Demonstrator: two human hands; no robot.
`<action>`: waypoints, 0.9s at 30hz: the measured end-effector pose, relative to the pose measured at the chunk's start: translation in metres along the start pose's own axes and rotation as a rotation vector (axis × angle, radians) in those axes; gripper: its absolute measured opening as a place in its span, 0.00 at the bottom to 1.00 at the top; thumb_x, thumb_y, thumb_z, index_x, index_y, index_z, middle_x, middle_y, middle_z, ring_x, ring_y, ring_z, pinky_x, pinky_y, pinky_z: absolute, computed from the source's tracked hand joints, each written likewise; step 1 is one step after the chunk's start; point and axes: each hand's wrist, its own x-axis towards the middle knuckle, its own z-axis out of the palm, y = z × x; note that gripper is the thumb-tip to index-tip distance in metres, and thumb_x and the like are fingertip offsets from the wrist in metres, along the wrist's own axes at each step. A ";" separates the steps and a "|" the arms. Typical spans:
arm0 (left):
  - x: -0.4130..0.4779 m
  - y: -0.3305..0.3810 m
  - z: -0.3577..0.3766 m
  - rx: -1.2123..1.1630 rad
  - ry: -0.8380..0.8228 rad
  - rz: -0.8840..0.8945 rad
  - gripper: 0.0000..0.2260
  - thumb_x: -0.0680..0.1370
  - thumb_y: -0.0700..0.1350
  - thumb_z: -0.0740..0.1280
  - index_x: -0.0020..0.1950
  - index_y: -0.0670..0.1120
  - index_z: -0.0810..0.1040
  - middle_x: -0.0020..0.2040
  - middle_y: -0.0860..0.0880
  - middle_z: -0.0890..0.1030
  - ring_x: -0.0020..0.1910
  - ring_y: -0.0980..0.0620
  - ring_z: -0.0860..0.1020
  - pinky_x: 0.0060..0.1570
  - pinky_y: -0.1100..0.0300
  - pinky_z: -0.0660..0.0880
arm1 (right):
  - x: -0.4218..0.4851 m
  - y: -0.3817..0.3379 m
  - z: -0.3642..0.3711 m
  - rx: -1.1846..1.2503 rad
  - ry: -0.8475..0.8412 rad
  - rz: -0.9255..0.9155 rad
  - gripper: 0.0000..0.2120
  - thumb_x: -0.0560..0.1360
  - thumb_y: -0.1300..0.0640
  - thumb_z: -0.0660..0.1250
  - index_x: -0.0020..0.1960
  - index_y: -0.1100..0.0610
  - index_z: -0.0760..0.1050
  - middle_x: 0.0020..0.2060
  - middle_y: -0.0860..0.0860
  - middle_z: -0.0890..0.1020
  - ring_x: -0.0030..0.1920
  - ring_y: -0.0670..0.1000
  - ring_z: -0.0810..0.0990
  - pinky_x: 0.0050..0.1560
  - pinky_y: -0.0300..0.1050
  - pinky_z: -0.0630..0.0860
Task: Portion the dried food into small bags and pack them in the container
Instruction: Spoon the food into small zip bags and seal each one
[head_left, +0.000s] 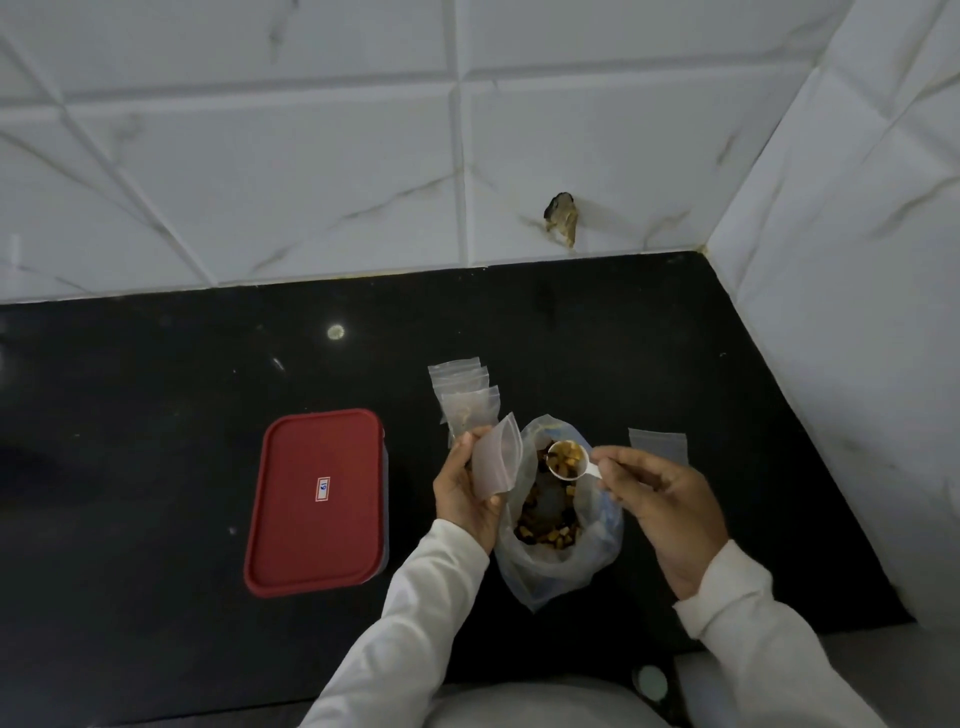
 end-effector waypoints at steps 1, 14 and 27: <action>0.000 0.000 0.000 0.011 -0.002 0.005 0.13 0.80 0.51 0.63 0.47 0.45 0.84 0.48 0.43 0.81 0.40 0.47 0.80 0.27 0.62 0.76 | -0.002 -0.006 0.002 0.010 0.002 -0.027 0.07 0.75 0.58 0.69 0.51 0.50 0.83 0.48 0.46 0.85 0.53 0.47 0.82 0.55 0.48 0.79; 0.001 0.000 -0.007 0.053 -0.033 0.016 0.13 0.76 0.53 0.68 0.53 0.46 0.82 0.56 0.40 0.79 0.43 0.45 0.81 0.23 0.64 0.75 | 0.001 -0.025 0.039 -0.329 0.044 -0.457 0.05 0.77 0.55 0.68 0.49 0.46 0.81 0.44 0.41 0.84 0.49 0.38 0.81 0.49 0.32 0.77; -0.001 0.004 -0.004 0.029 -0.086 0.087 0.13 0.70 0.52 0.73 0.50 0.47 0.81 0.51 0.44 0.82 0.42 0.47 0.82 0.28 0.62 0.78 | 0.001 -0.018 0.052 -0.537 0.090 -0.649 0.28 0.72 0.35 0.61 0.51 0.59 0.81 0.39 0.44 0.81 0.39 0.40 0.78 0.42 0.38 0.79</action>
